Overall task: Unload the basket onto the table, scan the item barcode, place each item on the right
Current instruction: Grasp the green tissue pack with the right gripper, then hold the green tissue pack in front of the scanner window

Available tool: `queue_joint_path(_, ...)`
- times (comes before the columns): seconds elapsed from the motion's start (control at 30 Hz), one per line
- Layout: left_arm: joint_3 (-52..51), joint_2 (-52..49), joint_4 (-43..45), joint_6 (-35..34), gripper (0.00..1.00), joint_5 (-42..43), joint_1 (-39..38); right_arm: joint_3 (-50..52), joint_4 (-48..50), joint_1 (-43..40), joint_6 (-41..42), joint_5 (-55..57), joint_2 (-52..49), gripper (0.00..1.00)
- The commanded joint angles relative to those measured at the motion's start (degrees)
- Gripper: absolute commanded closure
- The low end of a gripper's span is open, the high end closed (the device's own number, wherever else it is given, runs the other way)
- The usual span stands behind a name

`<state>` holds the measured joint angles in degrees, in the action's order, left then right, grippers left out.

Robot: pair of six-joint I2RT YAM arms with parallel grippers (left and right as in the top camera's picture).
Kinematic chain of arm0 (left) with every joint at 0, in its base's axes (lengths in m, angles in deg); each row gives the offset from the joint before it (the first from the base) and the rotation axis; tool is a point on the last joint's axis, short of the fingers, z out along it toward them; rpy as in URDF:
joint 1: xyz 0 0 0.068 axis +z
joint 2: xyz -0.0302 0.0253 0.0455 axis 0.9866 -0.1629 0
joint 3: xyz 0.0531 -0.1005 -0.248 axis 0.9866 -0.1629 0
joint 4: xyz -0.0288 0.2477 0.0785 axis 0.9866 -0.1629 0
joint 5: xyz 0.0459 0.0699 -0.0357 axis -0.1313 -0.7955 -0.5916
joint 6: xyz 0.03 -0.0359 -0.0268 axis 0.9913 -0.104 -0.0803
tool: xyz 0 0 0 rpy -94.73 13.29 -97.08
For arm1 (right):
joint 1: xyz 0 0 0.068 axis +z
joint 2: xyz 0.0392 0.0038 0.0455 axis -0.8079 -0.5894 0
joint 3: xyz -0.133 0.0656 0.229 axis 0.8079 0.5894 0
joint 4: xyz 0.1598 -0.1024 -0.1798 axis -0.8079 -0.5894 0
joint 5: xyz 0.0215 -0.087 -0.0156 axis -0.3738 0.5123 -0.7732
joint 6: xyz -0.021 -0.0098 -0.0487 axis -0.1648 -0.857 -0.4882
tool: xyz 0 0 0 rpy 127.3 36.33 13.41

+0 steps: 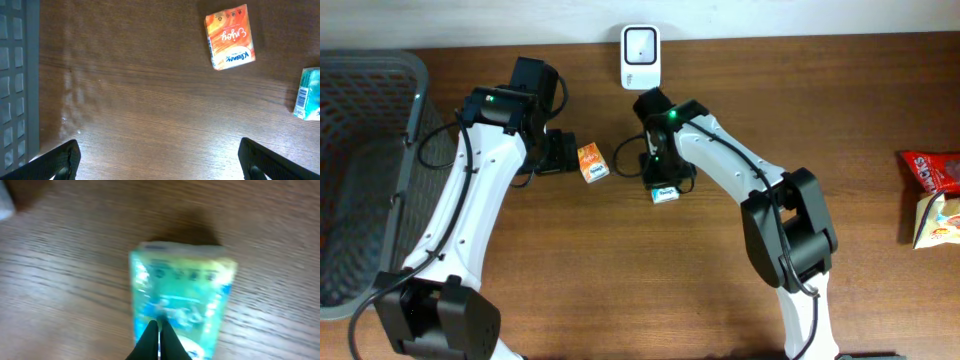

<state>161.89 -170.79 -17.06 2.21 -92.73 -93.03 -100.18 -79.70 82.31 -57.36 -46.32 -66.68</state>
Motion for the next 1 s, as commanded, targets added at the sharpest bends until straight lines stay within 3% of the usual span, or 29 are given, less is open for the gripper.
queue_joint_path(0.0, 0.3, -0.1, 0.1, -0.7, 0.01, -0.6, 0.2, 0.2, -2.1, -3.1, -0.8, 0.7, 4.3, 0.83)
queue_joint_path(0.07, 0.3, -0.1, 0.1, -0.7, 0.01, -0.6, 0.2, 0.2, -2.3, -5.2, -5.3, -4.8, 4.3, 0.69)
queue_joint_path(0.13, 0.3, -0.1, 0.1, -0.7, 0.01, -0.6, 0.2, 0.3, -2.3, -6.8, -12.5, -12.6, 3.5, 0.33)
queue_joint_path(0.2, 0.3, -0.1, 0.1, -0.7, 0.01, -0.6, 0.2, 1.1, -1.8, -7.1, -14.3, -14.2, 2.8, 0.26)
queue_joint_path(0.27, 0.3, -0.1, 0.1, -0.7, 0.01, -0.6, 0.2, 3.3, 1.0, -6.9, -14.3, -14.1, 2.7, 0.27)
queue_joint_path(0.43, 0.3, -0.1, 0.1, -0.7, 0.01, -0.6, 0.2, 10.3, 9.0, -7.1, -14.1, -14.1, 2.7, 0.42)
queue_joint_path(0.57, 0.3, -0.1, 0.1, -0.7, 0.01, -0.6, 0.2, 11.7, 10.9, -7.2, -14.1, -14.1, 2.7, 0.74)
queue_joint_path(0.7, 0.3, -0.1, 0.1, -0.7, 0.01, -0.6, 0.2, 11.4, 10.8, -7.2, -14.1, -14.2, 2.7, 0.91)
queue_joint_path(0.87, 0.3, -0.1, 0.1, -0.7, 0.01, -0.6, 0.2, 11.0, 10.8, -7.2, -13.9, -14.1, 3.0, 0.93)
queue_joint_path(0.97, 0.3, -0.1, 0.1, -0.7, 0.01, -0.6, 0.2, 11.0, 10.8, -7.2, -13.9, -14.1, 3.0, 0.86)
